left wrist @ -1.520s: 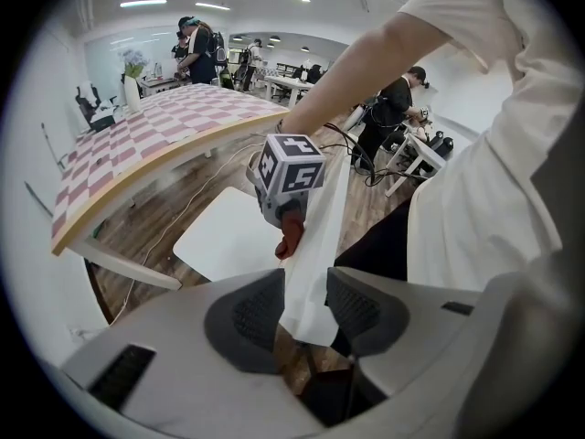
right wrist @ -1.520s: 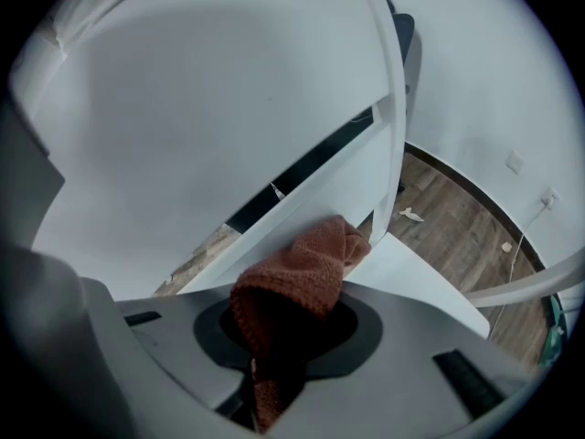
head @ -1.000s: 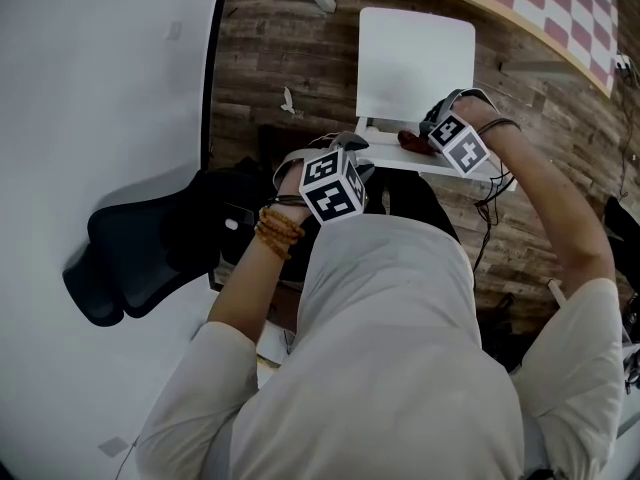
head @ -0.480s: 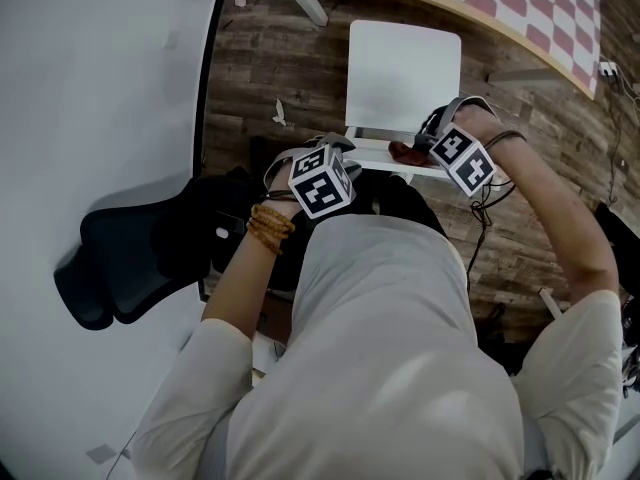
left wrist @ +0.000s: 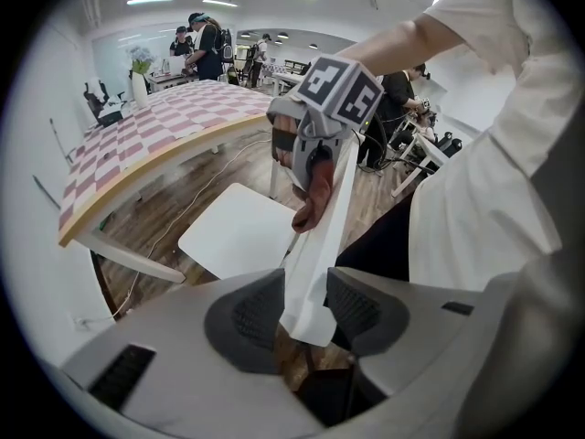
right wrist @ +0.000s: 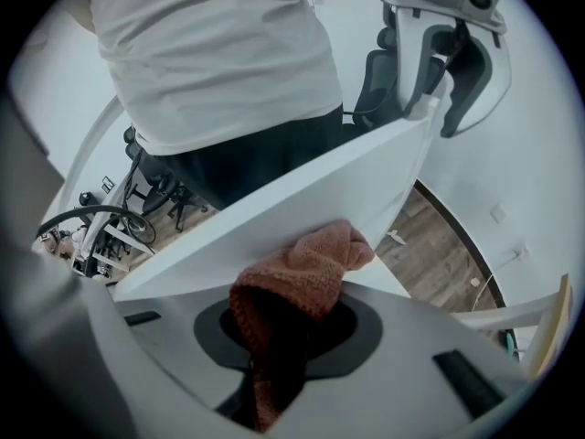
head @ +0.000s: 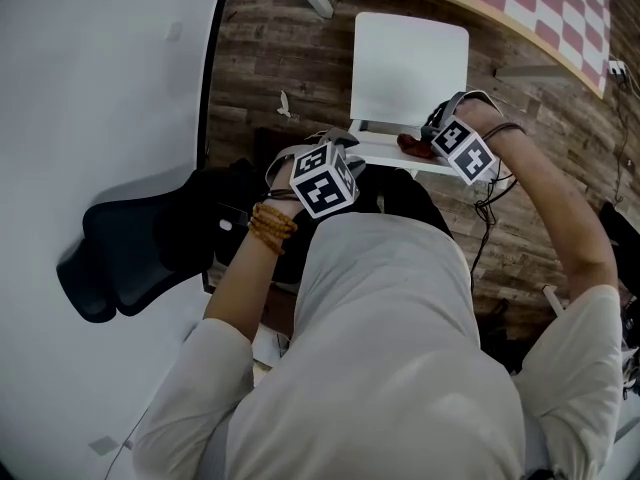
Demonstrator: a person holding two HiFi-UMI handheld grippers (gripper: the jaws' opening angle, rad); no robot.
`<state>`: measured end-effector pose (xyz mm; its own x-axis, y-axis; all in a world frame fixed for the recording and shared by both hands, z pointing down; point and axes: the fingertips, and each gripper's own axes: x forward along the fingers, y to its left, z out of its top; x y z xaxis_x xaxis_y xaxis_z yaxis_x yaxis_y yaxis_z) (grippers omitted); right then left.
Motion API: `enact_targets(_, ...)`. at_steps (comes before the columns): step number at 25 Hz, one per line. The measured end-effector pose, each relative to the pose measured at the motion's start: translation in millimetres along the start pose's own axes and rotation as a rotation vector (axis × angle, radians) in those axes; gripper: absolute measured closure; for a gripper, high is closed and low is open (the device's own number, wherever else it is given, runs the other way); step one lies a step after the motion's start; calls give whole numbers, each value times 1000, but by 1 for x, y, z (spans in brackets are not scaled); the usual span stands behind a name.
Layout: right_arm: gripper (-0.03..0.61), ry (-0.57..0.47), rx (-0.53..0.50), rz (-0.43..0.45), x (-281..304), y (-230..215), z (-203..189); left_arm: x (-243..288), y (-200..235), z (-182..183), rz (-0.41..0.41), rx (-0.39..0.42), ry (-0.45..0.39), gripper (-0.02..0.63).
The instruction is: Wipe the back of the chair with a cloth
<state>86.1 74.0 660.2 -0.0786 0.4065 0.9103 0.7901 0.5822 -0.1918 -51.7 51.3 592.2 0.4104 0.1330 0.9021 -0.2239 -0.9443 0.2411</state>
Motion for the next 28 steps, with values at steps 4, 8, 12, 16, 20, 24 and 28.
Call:
enact_targets(4, 495, 8, 6, 32, 20, 0, -12, 1, 1, 0, 2, -6, 1, 434)
enact_targets(8, 495, 18, 15, 63, 39, 0, -24, 0, 1, 0, -5, -15, 3, 434)
enact_targets(12, 495, 27, 27, 95, 59, 1, -39, 1, 1, 1, -12, -24, 8, 434)
enact_targets(16, 495, 21, 46, 120, 75, 1, -46, 2, 1, 0, -18, -30, 13, 436)
enact_targets(20, 495, 21, 62, 146, 88, 3, -54, 2, 1, -1, -25, -35, 20, 436)
enact_targets(24, 495, 21, 82, 170, 96, 9, -63, 2, 1, -1, -27, -39, 23, 436)
enact_targets(28, 495, 14, 100, 178, 96, 15, -67, 3, 1, -1, -29, -44, 23, 436)
